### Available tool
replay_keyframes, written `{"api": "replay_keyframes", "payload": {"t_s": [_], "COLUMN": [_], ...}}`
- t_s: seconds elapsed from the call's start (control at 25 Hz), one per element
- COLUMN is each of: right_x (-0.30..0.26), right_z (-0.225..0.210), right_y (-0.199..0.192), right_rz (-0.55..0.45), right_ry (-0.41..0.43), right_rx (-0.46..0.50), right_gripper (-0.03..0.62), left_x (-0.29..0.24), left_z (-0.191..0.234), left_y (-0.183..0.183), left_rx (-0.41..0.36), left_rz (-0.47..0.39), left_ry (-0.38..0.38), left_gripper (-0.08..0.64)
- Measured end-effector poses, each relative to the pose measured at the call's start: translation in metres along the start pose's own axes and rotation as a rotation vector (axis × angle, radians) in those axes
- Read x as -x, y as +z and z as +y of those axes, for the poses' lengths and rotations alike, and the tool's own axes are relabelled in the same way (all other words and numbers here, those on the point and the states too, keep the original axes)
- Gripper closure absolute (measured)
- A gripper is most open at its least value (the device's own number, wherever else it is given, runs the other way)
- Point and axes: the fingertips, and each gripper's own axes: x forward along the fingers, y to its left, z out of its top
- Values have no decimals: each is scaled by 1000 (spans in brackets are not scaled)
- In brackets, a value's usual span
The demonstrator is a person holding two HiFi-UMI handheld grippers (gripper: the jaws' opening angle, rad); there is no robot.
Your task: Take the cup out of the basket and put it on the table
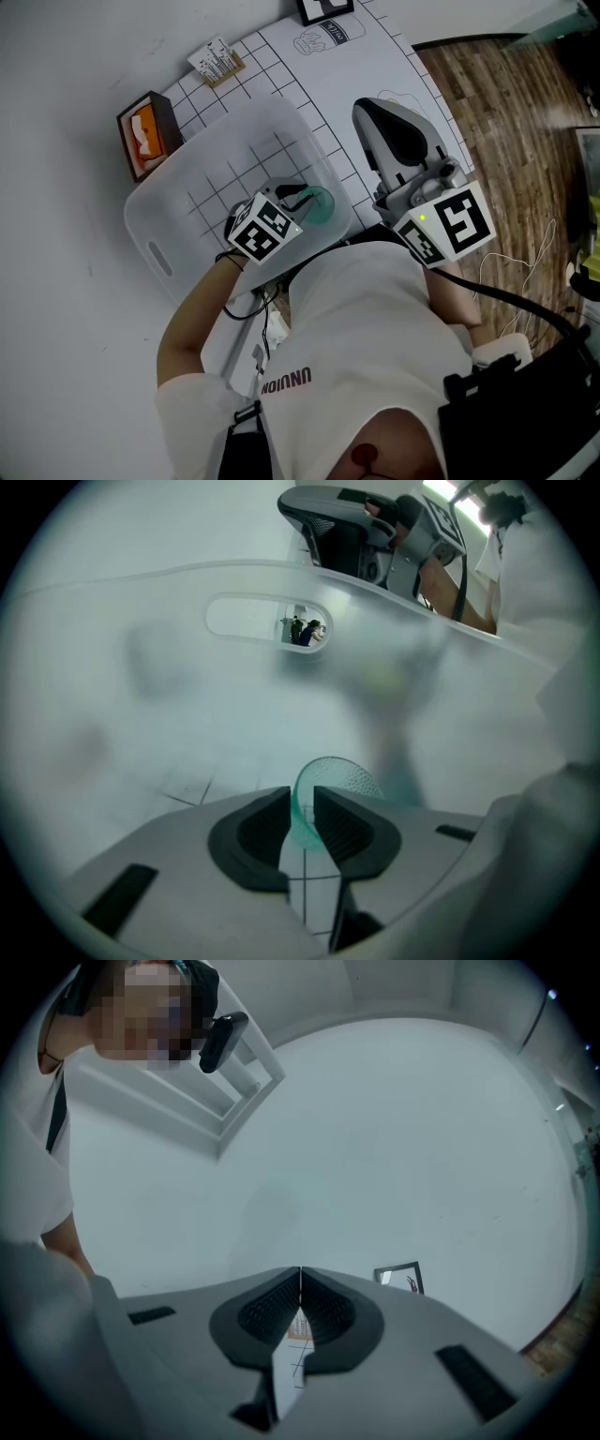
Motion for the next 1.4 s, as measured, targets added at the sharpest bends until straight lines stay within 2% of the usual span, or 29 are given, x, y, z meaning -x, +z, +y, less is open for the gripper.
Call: {"api": "replay_keyframes", "payload": {"t_s": [0.28, 0.76, 1.08, 1.4], "right_x": [1, 1, 1, 1], "right_z": [0, 0, 0, -3], "right_y": [-1, -1, 0, 1], "right_rz": [-3, -7, -14, -19], "right_ry": [-2, 8, 14, 20], "right_rx": [-1, -1, -2, -26], "right_gripper": [572, 572, 572, 572], "left_x": [2, 10, 17, 24], "left_z": [5, 9, 14, 14], "left_y": [-1, 8, 11, 17], "left_rx": [20, 18, 49, 32], "left_rz": [-1, -5, -10, -4], "left_ry": [12, 42, 58, 73], "left_gripper": [511, 515, 520, 520]}}
